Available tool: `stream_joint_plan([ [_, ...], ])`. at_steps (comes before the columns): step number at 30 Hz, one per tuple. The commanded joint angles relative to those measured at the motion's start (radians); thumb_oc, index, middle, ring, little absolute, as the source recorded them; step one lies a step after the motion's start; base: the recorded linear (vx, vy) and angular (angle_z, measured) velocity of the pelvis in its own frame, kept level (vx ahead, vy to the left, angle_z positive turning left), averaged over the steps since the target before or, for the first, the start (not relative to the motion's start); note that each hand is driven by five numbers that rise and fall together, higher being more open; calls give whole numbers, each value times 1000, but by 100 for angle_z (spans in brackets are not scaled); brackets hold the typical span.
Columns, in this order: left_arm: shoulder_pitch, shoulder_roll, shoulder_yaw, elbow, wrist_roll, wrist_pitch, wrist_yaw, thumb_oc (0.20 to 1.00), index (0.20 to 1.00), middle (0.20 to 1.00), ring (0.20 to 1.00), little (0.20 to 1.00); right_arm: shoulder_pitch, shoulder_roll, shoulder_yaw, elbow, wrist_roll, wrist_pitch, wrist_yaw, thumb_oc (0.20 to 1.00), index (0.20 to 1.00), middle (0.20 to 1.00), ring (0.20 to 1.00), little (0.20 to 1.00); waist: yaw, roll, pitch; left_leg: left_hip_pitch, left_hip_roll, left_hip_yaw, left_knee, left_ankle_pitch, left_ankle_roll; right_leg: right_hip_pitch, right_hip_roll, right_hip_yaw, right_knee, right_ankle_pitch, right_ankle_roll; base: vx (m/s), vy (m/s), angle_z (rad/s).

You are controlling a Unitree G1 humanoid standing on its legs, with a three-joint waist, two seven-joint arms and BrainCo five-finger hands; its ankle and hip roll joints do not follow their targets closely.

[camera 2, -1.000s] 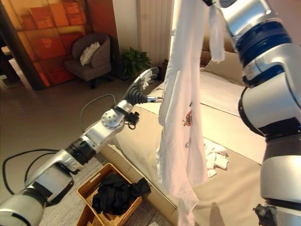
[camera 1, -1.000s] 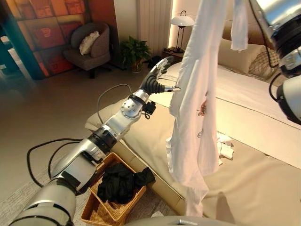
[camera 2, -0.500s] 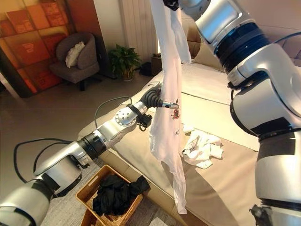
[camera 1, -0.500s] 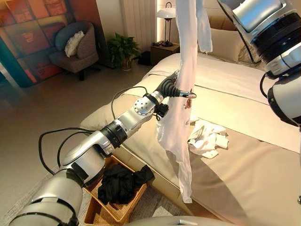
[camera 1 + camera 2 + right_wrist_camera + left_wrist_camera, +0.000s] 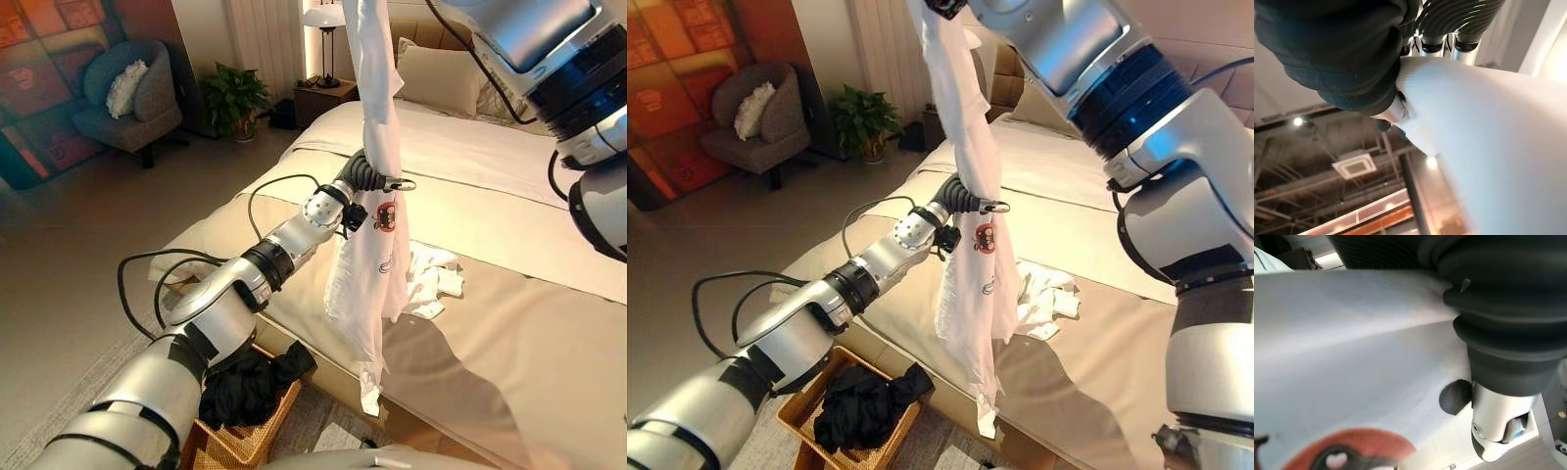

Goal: Pick up clothes into the bucket

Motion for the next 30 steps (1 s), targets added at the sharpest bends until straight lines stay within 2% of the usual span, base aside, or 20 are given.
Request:
stream_joint_plan([
  [1, -99, -39, 28, 105, 33, -7, 4, 200, 200, 200, 200, 200, -162, -22, -20, 65, 69, -84, -38, 200, 200, 200, 200, 200, 14, -41, -2, -18, 19, -4, 98, -51, -40, 14, -37, -37, 100, -54, 42, 1, 2, -11],
  [4, -96, -18, 17, 82, 41, -7, -16, 200, 200, 200, 200, 200, -175, -23, -20, 91, 66, -77, -38, 200, 200, 200, 200, 200, 15, -39, -3, -17, 21, 2, 99, -53, -40, 11, -35, -29, 99, -53, 43, -1, -3, -10],
  [10, -125, 69, -62, 14, 178, 8, -56, 200, 200, 200, 200, 200, -211, -56, 12, 231, 36, -44, -23, 200, 200, 200, 200, 200, 33, -38, -4, -22, 22, -8, 107, -55, -41, 19, -34, -38, 94, -55, 41, 0, -2, -3],
  [12, -165, 117, -118, -16, 306, 22, -72, 200, 200, 200, 200, 200, -226, -69, 38, 294, 8, -29, -8, 200, 200, 200, 200, 200, 43, -38, -2, -26, 20, -16, 109, -54, -42, 21, -34, -48, 94, -57, 42, 0, 0, 0],
  [16, -247, 217, -196, -110, 386, 26, -100, 200, 200, 200, 200, 200, -261, -82, 91, 402, -29, 4, 16, 200, 200, 200, 200, 200, 70, -38, -1, -34, 18, -36, 120, -54, -44, 29, -37, -69, 102, -65, 41, -6, -13, 8],
  [21, -317, 289, -235, -150, 412, 25, -102, 200, 200, 200, 200, 200, -263, -88, 96, 463, -14, 11, 28, 200, 200, 200, 200, 200, 91, -39, -1, -40, 15, -51, 129, -56, -45, 35, -40, -83, 102, -67, 43, 5, -11, 14],
  [22, -335, 309, -236, -161, 407, 22, -96, 200, 200, 200, 200, 200, -258, -92, 94, 475, -10, 14, 29, 322, 322, 322, 322, 322, 97, -39, -1, -41, 14, -54, 132, -57, -45, 37, -41, -87, 103, -67, 43, 8, -5, 18],
  [23, -350, 326, -239, -173, 409, 18, -89, 200, 200, 200, 200, 200, -255, -97, 97, 483, -16, 18, 32, 495, 495, 495, 495, 495, 102, -39, -1, -42, 13, -57, 132, -57, -45, 37, -42, -90, 104, -67, 43, -1, -2, 13],
  [24, -370, 348, -236, -182, 405, 13, -80, 200, 200, 200, 200, 200, -242, -106, 97, 483, -14, 19, 37, 1000, 1000, 1000, 1000, 1000, 106, -39, 1, -43, 11, -60, 133, -56, -45, 37, -43, -93, 105, -67, 43, -1, 6, 7],
  [25, -400, 390, -237, -202, 401, 0, -64, 200, 200, 200, 200, 200, -217, -127, 89, 463, -2, 18, 40, 1000, 1000, 1000, 1000, 1000, 112, -38, 3, -45, 10, -64, 135, -56, -45, 38, -44, -96, 108, -69, 44, -3, 5, 5],
  [26, -400, 392, -238, -203, 400, 1, -64, 200, 200, 200, 200, 200, -216, -129, 87, 461, -3, 19, 39, 1000, 1000, 1000, 1000, 1000, 111, -39, 4, -46, 9, -64, 136, -56, -45, 38, -44, -97, 108, -69, 44, 7, 5, 6],
  [28, -438, 475, -219, -222, 382, -16, -25, 200, 200, 200, 200, 200, -144, -191, 66, 392, 23, 14, 47, 1000, 1000, 1000, 1000, 1000, 118, -35, 7, -49, 7, -68, 139, -56, -44, 39, -47, -103, 112, -71, 44, 4, 7, 7],
  [30, -448, 510, -206, -224, 365, -24, -9, 200, 200, 200, 200, 200, -106, -224, 57, 354, 29, 12, 54, 1000, 1000, 1000, 1000, 1000, 120, -34, 10, -50, 6, -69, 139, -56, -43, 38, -48, -104, 114, -72, 44, 5, 10, 5],
])
